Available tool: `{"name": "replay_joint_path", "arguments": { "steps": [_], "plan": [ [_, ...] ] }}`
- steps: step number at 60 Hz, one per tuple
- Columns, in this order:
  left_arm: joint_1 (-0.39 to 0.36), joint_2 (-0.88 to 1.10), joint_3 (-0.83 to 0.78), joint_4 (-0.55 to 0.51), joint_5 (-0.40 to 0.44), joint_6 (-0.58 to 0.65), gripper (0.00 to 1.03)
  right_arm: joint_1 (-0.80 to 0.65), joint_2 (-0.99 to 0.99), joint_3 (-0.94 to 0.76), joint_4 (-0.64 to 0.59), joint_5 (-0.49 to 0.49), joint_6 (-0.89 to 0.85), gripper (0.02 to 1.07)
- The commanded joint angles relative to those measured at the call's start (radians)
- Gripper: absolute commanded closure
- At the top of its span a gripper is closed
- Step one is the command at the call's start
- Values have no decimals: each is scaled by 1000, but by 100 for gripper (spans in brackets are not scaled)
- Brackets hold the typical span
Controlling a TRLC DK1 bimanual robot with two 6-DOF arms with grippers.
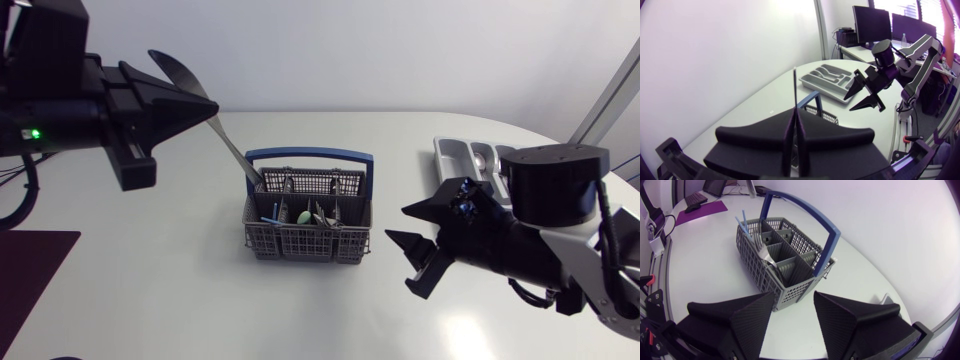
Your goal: Unload the cutlery basket into the drawer organizer.
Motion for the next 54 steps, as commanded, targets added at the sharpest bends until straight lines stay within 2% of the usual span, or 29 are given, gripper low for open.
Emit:
{"name": "replay_joint_path", "arguments": {
  "steps": [1,8,18,29,51,54],
  "plan": [
    [-38,-29,35,-10,6,-39,100,14,-28,29,-33,-8,33,45],
    [-123,-15,26,-13,6,-59,100,14,-63,47,-90,-61,37,41],
    [-221,59,28,-10,18,-71,100,11,-85,55,-139,-143,33,41],
    [-258,154,29,6,87,-93,100,16,-70,55,-146,-229,19,41],
    [-320,257,83,4,147,-132,100,22,-10,87,-168,-429,-12,41],
    [-331,271,87,3,147,-134,100,24,-5,96,-176,-452,-12,37]
  ]
}}
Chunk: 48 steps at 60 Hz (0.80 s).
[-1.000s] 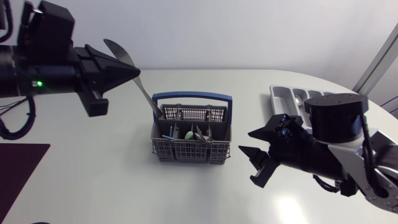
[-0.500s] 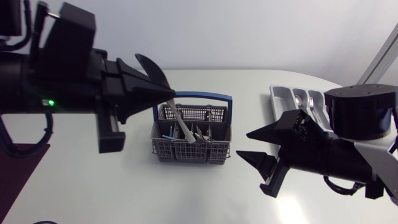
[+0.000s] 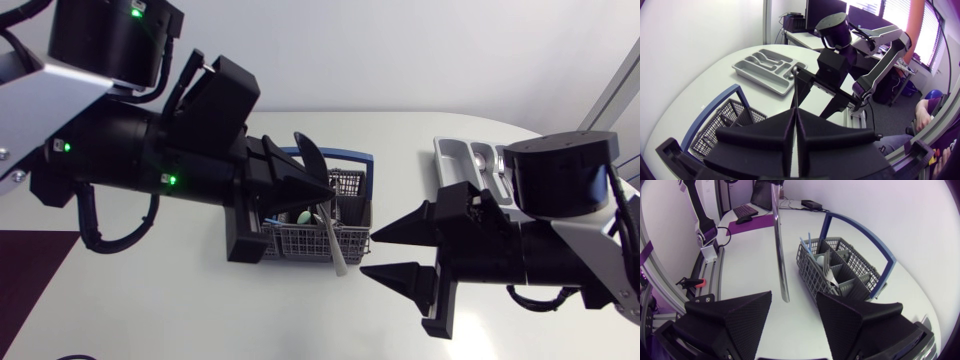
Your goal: Unload the cutlery basket into the drawer organizer.
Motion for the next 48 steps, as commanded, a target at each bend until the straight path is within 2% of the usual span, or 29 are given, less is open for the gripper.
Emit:
{"name": "replay_joint_path", "arguments": {
  "steps": [1,29,33,44,48],
  "plan": [
    [-18,23,44,16,15,-23,100,14,16,34,-16,-31,-10,37],
    [-25,52,75,8,94,-68,100,100,114,70,10,-31,-16,38],
    [-26,52,73,6,94,-68,100,102,119,73,11,-33,-21,49],
    [-26,50,67,3,96,-66,100,103,124,86,13,-40,-18,89],
    [-25,50,66,2,96,-68,100,102,125,86,13,-46,-18,96]
  ]
}}
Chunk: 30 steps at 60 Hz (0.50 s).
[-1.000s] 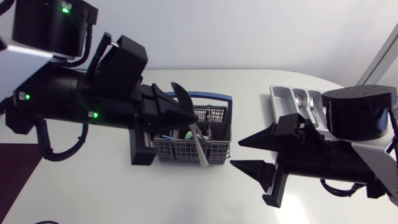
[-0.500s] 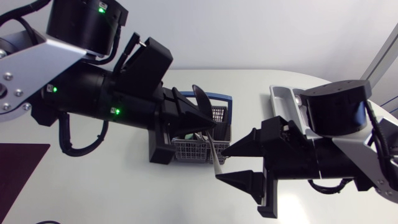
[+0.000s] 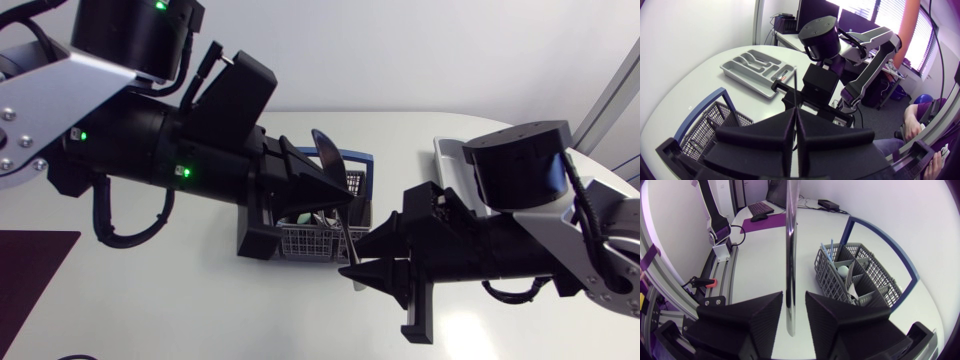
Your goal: Unload the cutlery basket into the drawer organizer.
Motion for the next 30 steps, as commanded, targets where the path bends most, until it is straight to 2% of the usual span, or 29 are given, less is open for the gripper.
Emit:
{"name": "replay_joint_path", "arguments": {
  "steps": [1,5,12,19,24,25,27,28,30],
  "plan": [
    [-6,5,27,3,17,-18,100,10,16,21,4,-16,-11,96],
    [-3,4,25,3,17,-18,100,10,23,21,2,-22,-11,101],
    [6,4,28,3,17,-20,99,10,26,19,-11,-23,-10,101],
    [11,2,28,4,17,-21,93,7,18,13,-13,-23,-8,101],
    [11,2,28,4,15,-21,78,3,15,9,-11,-23,-8,101],
    [9,2,30,3,17,-23,71,1,15,7,-10,-23,-8,101],
    [8,2,32,1,15,-23,66,-3,15,5,-8,-23,-8,101],
    [8,2,33,-2,15,-23,59,-5,15,4,-8,-23,-8,101],
    [8,2,35,-8,15,-21,53,-6,15,2,-8,-23,-8,101]
  ]
}}
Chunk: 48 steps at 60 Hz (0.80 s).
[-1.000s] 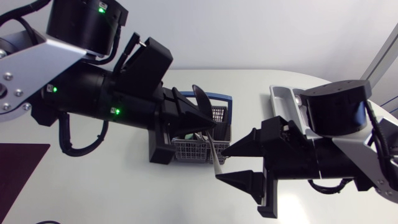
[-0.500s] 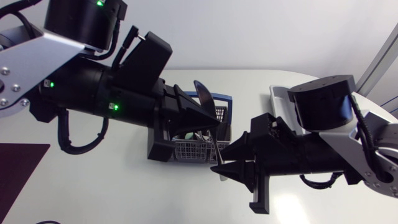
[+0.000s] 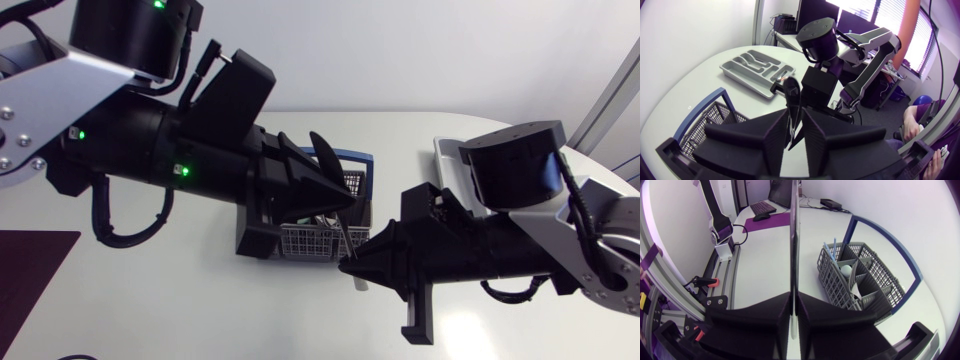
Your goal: Unload the cutlery basket into the drawer organizer.
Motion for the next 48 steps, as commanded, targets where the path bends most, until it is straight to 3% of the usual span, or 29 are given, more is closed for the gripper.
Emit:
{"name": "replay_joint_path", "arguments": {
  "steps": [1,6,9,26,37,42,48],
  "plan": [
    [6,2,36,-9,9,-14,51,-5,3,-3,-4,-4,-4,101],
    [10,1,38,-45,9,7,38,-16,0,-9,-4,-4,-1,101],
    [13,-3,36,-60,9,21,35,-33,-6,-13,-4,-4,0,101],
    [99,-91,44,-80,9,34,32,-143,-43,-31,-8,6,3,101],
    [223,-122,41,-108,9,57,32,-331,-73,-26,-16,22,-1,101],
    [317,-121,10,-114,7,96,32,-456,-69,-19,-28,26,-26,101],
    [360,-113,-27,-115,-33,152,32,-585,-44,-3,-39,26,-58,101]
  ]
}}
